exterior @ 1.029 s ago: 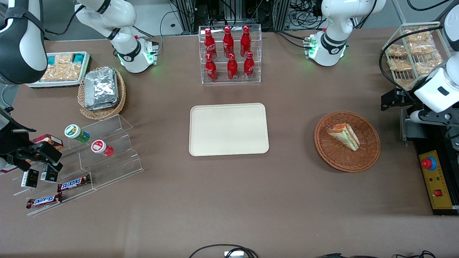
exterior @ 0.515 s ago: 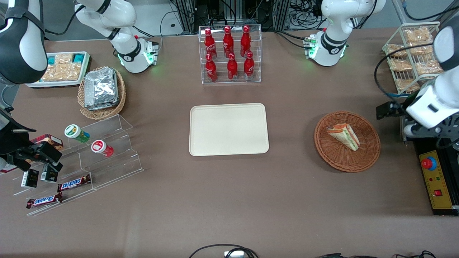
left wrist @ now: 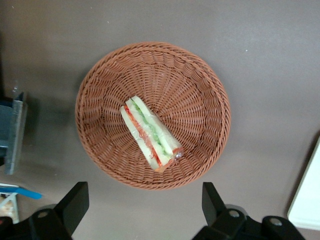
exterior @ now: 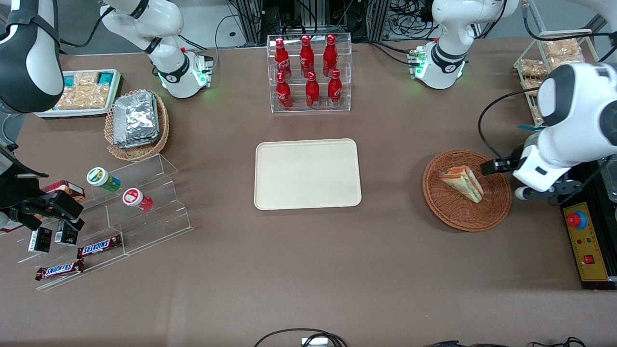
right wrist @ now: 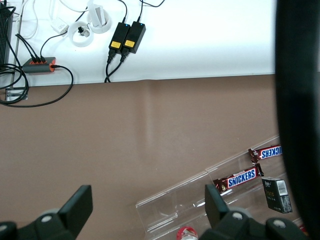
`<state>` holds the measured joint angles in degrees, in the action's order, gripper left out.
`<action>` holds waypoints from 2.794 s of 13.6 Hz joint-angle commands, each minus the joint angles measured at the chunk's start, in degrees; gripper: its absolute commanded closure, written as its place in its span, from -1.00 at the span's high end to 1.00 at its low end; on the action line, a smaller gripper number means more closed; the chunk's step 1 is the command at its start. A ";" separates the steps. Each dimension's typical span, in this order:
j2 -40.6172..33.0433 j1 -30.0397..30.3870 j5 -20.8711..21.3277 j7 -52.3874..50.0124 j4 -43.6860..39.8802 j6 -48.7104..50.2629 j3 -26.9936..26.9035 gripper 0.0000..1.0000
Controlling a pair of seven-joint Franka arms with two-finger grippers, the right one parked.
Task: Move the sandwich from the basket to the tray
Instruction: 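Lower the open left gripper around the wrapped sandwich and close it, then lift the sandwich out of the basket with the left gripper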
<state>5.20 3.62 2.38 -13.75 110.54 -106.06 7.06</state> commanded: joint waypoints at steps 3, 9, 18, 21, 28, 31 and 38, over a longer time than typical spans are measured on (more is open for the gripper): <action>-4.50 -1.51 1.13 -9.70 12.66 -11.51 -0.02 1.00; -3.80 -1.86 1.22 -20.78 20.23 -23.21 -0.02 1.00; 1.38 -1.77 6.31 -32.55 26.75 -35.52 -0.11 1.00; 4.37 -1.77 9.82 -36.95 26.66 -37.11 -0.11 1.00; 6.22 -1.51 10.27 -39.86 26.57 -38.17 -0.29 -0.57; 6.66 -1.60 10.45 -39.77 26.57 -38.17 -0.29 -1.00; 0.35 -1.77 11.59 -35.49 25.61 -30.19 -0.03 -1.00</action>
<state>10.06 2.41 12.84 -51.25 136.29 -140.45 7.16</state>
